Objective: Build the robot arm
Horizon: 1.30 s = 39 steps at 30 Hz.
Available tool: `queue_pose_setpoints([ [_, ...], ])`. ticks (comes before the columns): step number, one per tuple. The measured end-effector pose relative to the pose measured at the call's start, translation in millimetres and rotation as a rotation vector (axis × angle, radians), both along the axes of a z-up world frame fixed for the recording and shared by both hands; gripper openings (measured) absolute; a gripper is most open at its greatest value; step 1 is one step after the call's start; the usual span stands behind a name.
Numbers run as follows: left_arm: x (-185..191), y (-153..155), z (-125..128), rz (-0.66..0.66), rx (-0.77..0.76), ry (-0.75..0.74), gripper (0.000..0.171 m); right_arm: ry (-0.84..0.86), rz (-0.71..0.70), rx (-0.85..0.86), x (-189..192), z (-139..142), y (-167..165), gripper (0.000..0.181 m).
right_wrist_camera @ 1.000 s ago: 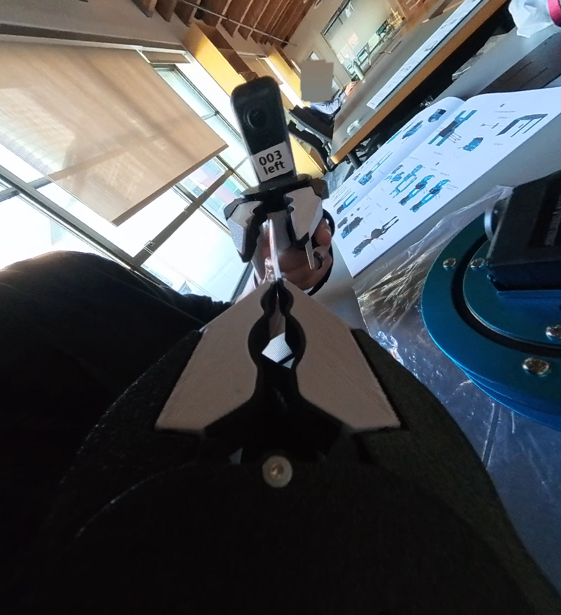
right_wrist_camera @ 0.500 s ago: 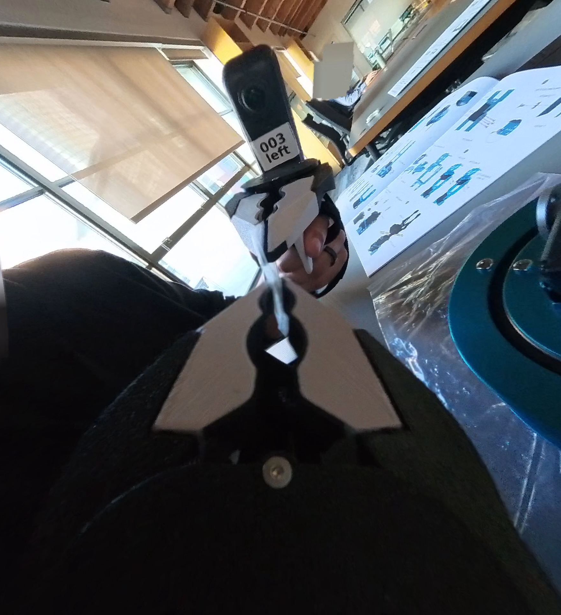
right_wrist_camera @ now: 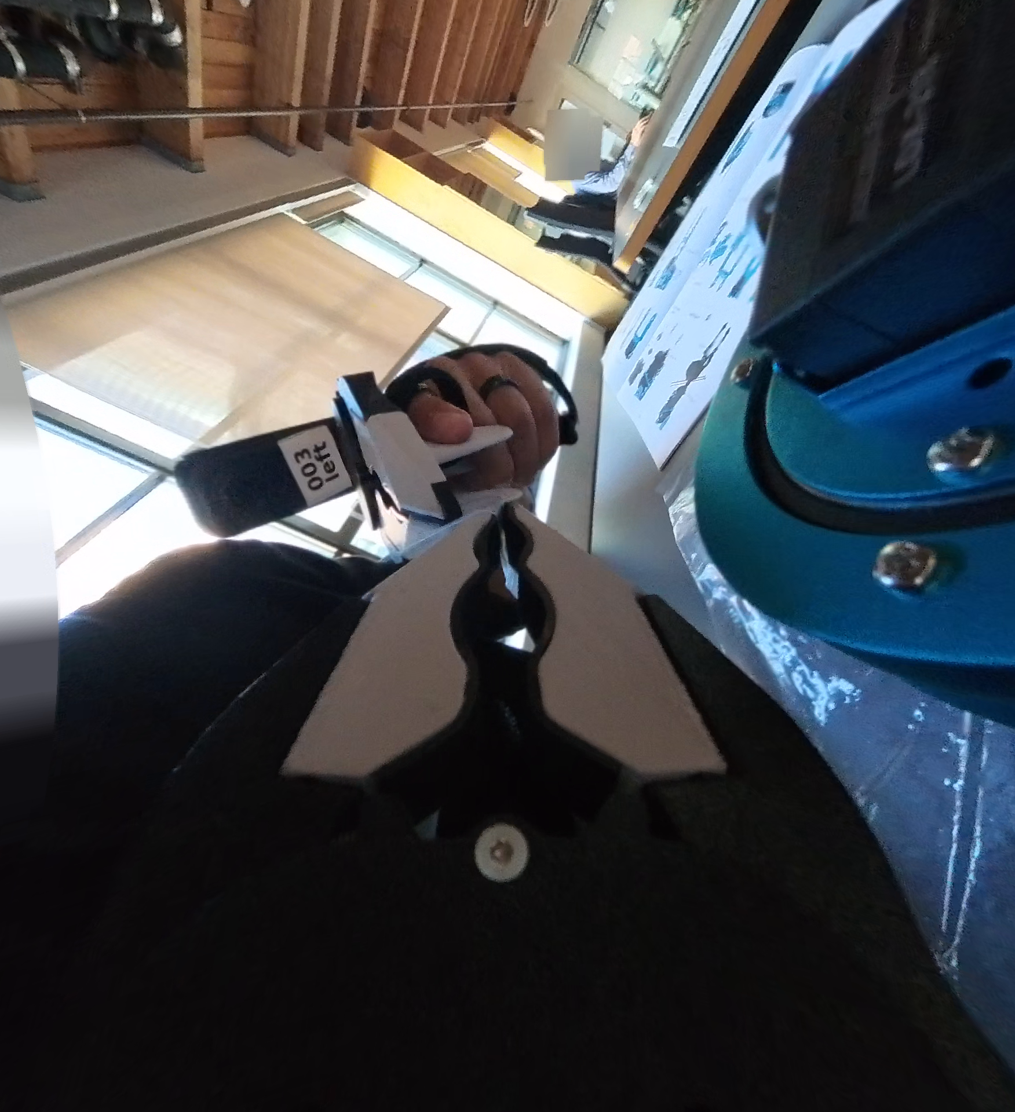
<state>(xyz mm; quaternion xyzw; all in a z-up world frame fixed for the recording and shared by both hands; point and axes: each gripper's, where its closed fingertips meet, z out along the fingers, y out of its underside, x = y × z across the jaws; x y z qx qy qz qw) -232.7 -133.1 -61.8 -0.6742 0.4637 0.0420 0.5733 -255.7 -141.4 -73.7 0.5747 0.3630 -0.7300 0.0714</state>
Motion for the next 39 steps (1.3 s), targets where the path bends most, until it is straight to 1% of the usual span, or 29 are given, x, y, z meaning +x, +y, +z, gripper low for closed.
queue_pose_setpoints([
  [2,1.9,-1.4,0.6,-0.001,0.032,0.054,0.000,0.005,0.029,-0.040,5.0,0.5,-2.8,0.000],
  [4,1.5,-2.8,0.0,0.000,0.033,0.069,0.000,0.003,0.041,-0.047,10.3,-1.9,-4.6,0.004],
  [7,-4.1,-2.4,-3.2,0.010,0.025,0.090,0.000,0.017,0.048,-0.066,17.9,0.0,-5.3,0.016],
  [9,-3.3,-3.6,-5.7,-0.004,0.028,0.103,0.000,0.024,0.038,-0.069,20.0,1.3,-2.9,0.016],
  [10,-1.4,-4.5,-6.5,-0.016,0.049,0.127,0.000,0.036,0.051,-0.097,21.7,5.1,-3.1,0.018],
  [13,-1.8,-1.9,-11.1,0.002,0.107,0.254,0.000,0.022,0.077,-0.152,23.0,7.0,-2.3,0.032],
  [16,2.3,-3.2,-10.3,-0.011,0.117,0.282,0.000,-0.010,0.073,-0.141,22.0,1.2,-1.8,0.043],
  [17,3.0,-4.0,-9.5,-0.015,0.130,0.301,0.000,-0.012,0.080,-0.153,22.5,2.0,-2.1,0.044],
  [19,2.6,-3.9,-8.6,-0.008,0.169,0.364,0.000,-0.017,0.070,-0.182,21.6,3.0,0.9,0.038],
  [21,1.4,-2.7,-10.6,0.003,0.217,0.460,0.000,-0.012,0.072,-0.198,21.5,3.8,1.6,0.027],
  [23,2.7,-2.6,-12.3,0.001,0.255,0.526,0.000,-0.011,0.070,-0.204,21.1,3.6,2.3,0.019],
  [26,5.5,-3.2,-13.9,-0.001,0.288,0.590,0.000,-0.018,0.061,-0.191,19.6,1.7,3.8,0.014],
  [27,5.5,-3.0,-13.4,0.002,0.302,0.611,0.000,-0.018,0.062,-0.194,19.6,1.9,4.3,0.007],
  [29,3.5,-2.0,-14.6,0.017,0.309,0.648,0.000,-0.035,0.044,-0.171,17.4,-2.0,6.5,0.000],
  [30,2.5,-0.8,-13.9,0.034,0.318,0.652,0.000,-0.031,0.035,-0.170,16.5,-1.2,7.7,0.000],
  [31,1.3,-0.1,-14.2,0.054,0.310,0.637,0.001,-0.029,0.029,-0.168,15.7,-0.6,9.0,0.000],
  [32,-0.5,-0.2,-14.9,0.073,0.292,0.611,0.012,-0.024,0.000,-0.152,13.4,-0.5,13.5,0.000],
  [33,-2.3,-1.3,-14.6,0.090,0.270,0.561,0.030,-0.012,-0.031,-0.130,12.0,0.4,18.6,0.000],
  [34,-4.8,-3.5,-13.8,0.108,0.227,0.476,0.039,-0.001,-0.042,-0.108,11.9,1.5,21.5,0.000],
  [36,-9.8,-11.3,-9.6,0.125,0.100,0.217,0.054,0.046,-0.074,-0.068,11.5,9.2,25.9,0.000],
  [37,-11.4,-15.4,-5.9,0.128,0.025,0.049,0.063,0.068,-0.089,-0.052,11.2,13.9,27.4,0.000],
  [38,-15.4,-14.7,-0.4,0.159,-0.059,-0.142,0.068,0.093,-0.095,-0.031,11.2,18.2,27.1,0.000],
  [39,-21.0,-10.6,4.9,0.205,-0.148,-0.342,0.064,0.117,-0.098,-0.007,10.9,21.8,25.5,0.000],
])
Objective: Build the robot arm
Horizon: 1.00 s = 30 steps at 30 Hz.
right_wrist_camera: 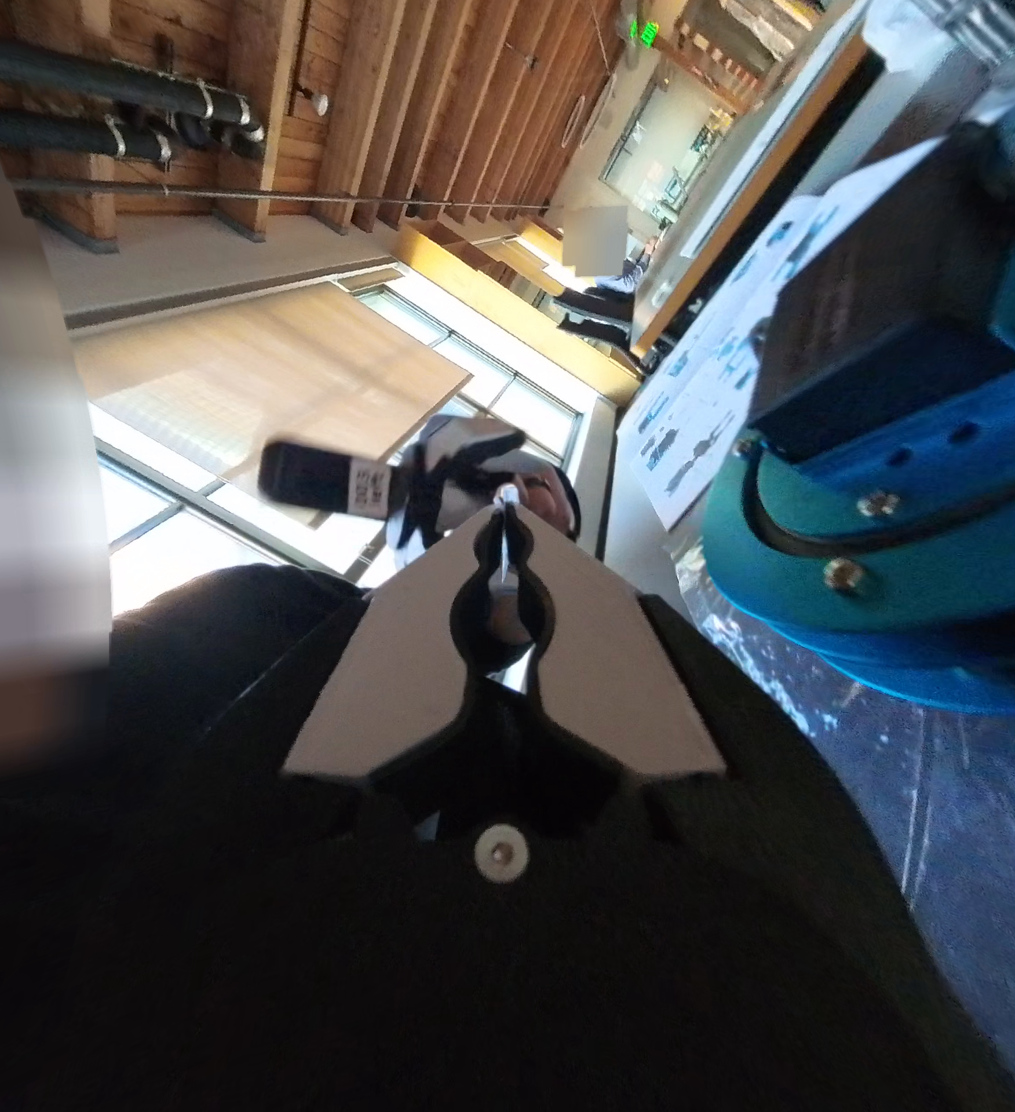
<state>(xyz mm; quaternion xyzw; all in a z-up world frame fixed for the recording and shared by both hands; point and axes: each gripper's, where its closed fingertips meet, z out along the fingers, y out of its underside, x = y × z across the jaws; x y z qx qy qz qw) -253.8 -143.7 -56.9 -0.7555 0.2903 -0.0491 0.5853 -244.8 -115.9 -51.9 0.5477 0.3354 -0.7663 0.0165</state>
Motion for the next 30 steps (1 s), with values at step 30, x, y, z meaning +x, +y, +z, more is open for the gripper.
queue_pose_setpoints([
  [30,1.8,-2.0,19.7,-0.198,-0.258,-0.919,0.027,0.112,-0.070,0.201,-11.0,18.1,-22.8,0.000],
])
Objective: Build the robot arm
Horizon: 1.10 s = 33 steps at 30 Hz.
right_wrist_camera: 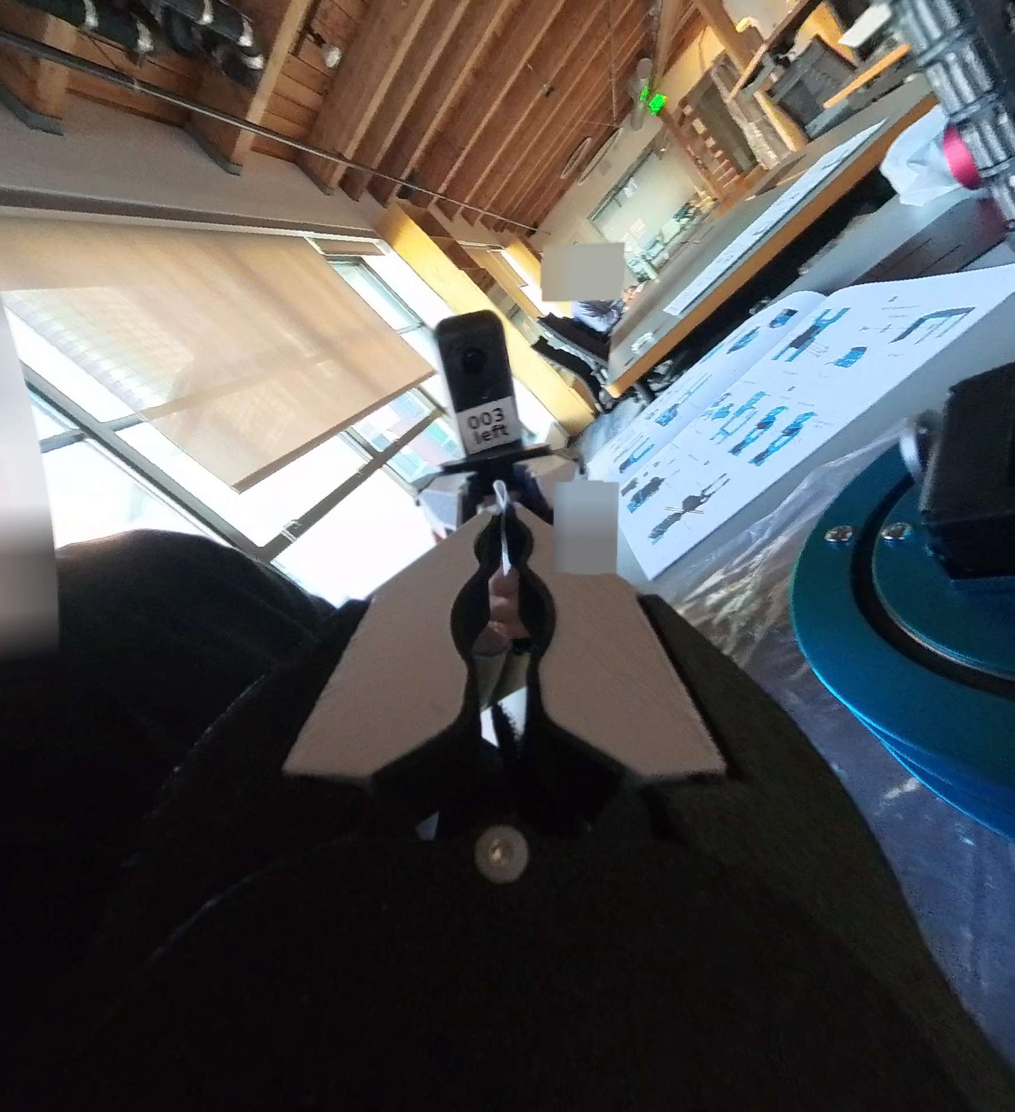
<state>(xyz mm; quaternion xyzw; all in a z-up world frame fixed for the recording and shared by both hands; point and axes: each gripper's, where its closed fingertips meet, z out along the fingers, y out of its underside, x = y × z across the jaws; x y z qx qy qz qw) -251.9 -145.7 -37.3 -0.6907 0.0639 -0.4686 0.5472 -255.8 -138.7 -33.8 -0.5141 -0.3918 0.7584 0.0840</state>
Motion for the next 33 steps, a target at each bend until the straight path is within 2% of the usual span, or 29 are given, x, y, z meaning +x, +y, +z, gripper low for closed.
queue_pose_setpoints([
  [2,-1.3,-0.3,2.9,-0.016,0.006,-0.026,0.022,0.018,0.028,-0.028,1.2,3.7,-2.5,0.000],
  [3,-0.7,-0.1,1.2,-0.020,0.005,-0.012,0.005,0.024,0.039,-0.037,1.6,5.3,-3.6,0.000],
  [4,1.0,-0.9,1.3,-0.029,0.013,-0.003,0.000,0.022,0.041,-0.036,1.1,5.4,-3.8,0.000],
  [9,-1.6,2.6,-1.3,0.010,0.014,0.073,0.000,-0.003,-0.064,0.077,-3.7,-1.5,3.6,0.001],
  [11,-2.1,0.1,-3.2,-0.007,0.019,0.127,0.000,-0.007,-0.047,0.169,0.1,-4.8,-2.0,0.000],
  [14,0.4,-6.4,-5.5,-0.051,0.059,0.274,0.000,-0.035,-0.002,0.263,5.0,-10.6,-7.7,0.000],
  [17,-0.2,-8.5,-4.6,-0.071,0.094,0.398,0.000,-0.056,0.009,0.259,4.3,-10.6,-9.0,0.000],
  [21,-2.0,-11.3,-7.7,-0.047,0.266,0.672,0.000,-0.124,0.056,0.108,1.7,-13.2,-10.8,0.000],
  [24,-2.9,-11.4,-7.2,-0.027,0.337,0.802,0.000,-0.129,0.074,-0.006,1.0,-11.7,-11.5,0.000],
  [25,-4.3,-9.7,-8.0,-0.022,0.306,0.789,0.000,-0.122,0.056,0.004,0.2,-12.1,-10.4,0.000],
  [27,-3.7,-9.2,-10.5,-0.073,0.135,0.594,0.002,-0.087,-0.008,0.194,0.9,-17.4,-8.6,0.000],
  [29,-3.9,-12.6,-6.2,-0.168,-0.008,0.341,0.042,-0.041,-0.041,0.381,5.0,-16.2,-9.4,0.000],
  [30,-3.4,-16.0,-0.9,-0.234,-0.066,0.212,0.050,0.009,-0.049,0.465,8.1,-12.2,-11.5,0.000],
  [33,-9.6,-12.0,16.3,-0.328,-0.173,-0.043,0.047,0.097,-0.024,0.661,14.9,-7.3,-21.9,0.000],
])
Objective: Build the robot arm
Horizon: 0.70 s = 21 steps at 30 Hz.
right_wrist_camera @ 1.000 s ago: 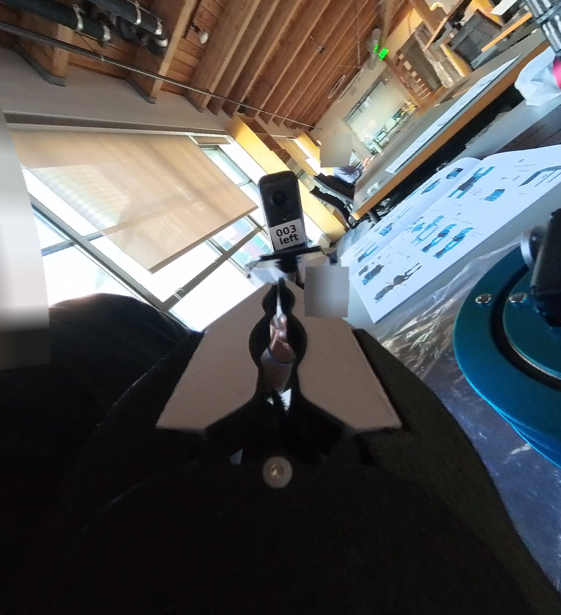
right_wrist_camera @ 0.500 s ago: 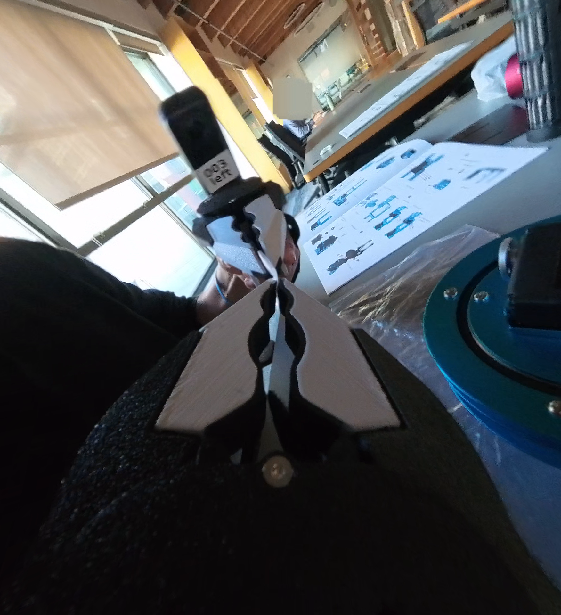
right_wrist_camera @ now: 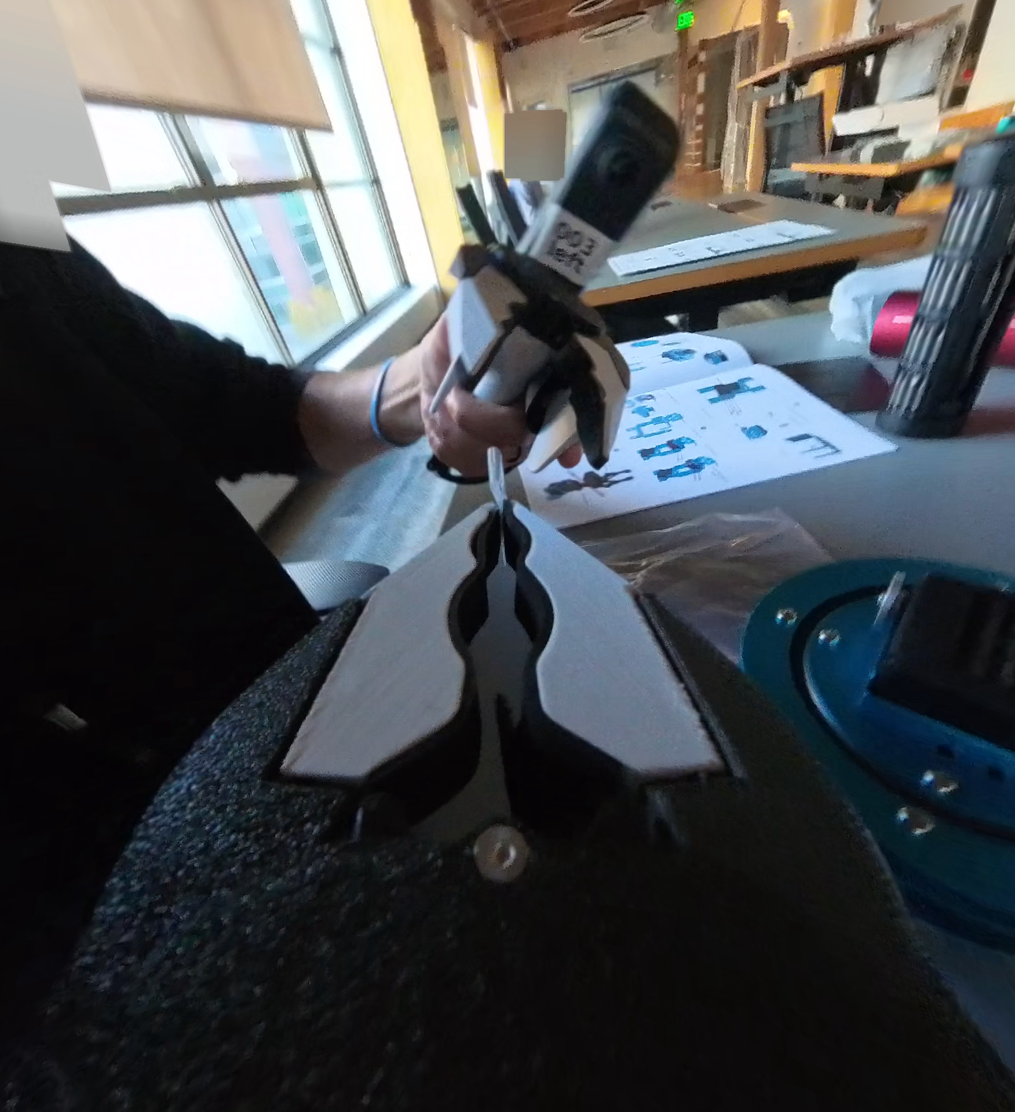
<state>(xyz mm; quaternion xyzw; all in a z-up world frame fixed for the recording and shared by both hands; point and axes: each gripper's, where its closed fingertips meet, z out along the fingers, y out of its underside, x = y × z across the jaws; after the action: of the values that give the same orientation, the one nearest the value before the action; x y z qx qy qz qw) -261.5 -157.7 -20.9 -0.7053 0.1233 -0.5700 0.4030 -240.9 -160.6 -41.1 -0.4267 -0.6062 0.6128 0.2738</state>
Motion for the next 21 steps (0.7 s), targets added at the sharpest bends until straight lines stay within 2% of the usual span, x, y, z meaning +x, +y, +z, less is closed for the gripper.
queue_pose_setpoints([
  [1,1.0,0.5,0.7,-0.044,-0.053,-0.030,0.042,0.011,0.003,0.057,-0.5,-0.1,-1.4,0.000],
  [4,12.4,-7.7,-3.1,-0.222,-0.207,-0.045,0.042,0.044,0.046,0.234,-0.3,-3.1,-10.2,0.000],
  [8,11.8,-20.7,-21.5,-0.403,-0.284,0.141,0.036,0.127,0.087,0.405,0.0,-1.2,-19.1,0.000],
  [10,8.2,-25.4,-29.0,-0.477,-0.287,0.232,0.030,0.148,0.097,0.447,-0.4,0.0,-21.0,0.000],
  [15,9.0,-30.6,-32.5,-0.625,-0.252,0.389,0.029,0.172,0.108,0.532,-2.7,-0.5,-24.3,0.000],
  [17,4.2,-25.1,-25.9,-0.645,-0.203,0.476,0.029,0.156,0.106,0.550,-3.8,-3.5,-23.1,0.000],
  [19,2.8,-18.5,-11.1,-0.644,-0.149,0.494,0.029,0.152,0.100,0.564,-4.4,-4.8,-21.4,0.000],
  [21,2.5,-16.3,-10.9,-0.659,-0.125,0.558,0.029,0.152,0.091,0.589,-5.0,-6.1,-20.0,0.000],
])
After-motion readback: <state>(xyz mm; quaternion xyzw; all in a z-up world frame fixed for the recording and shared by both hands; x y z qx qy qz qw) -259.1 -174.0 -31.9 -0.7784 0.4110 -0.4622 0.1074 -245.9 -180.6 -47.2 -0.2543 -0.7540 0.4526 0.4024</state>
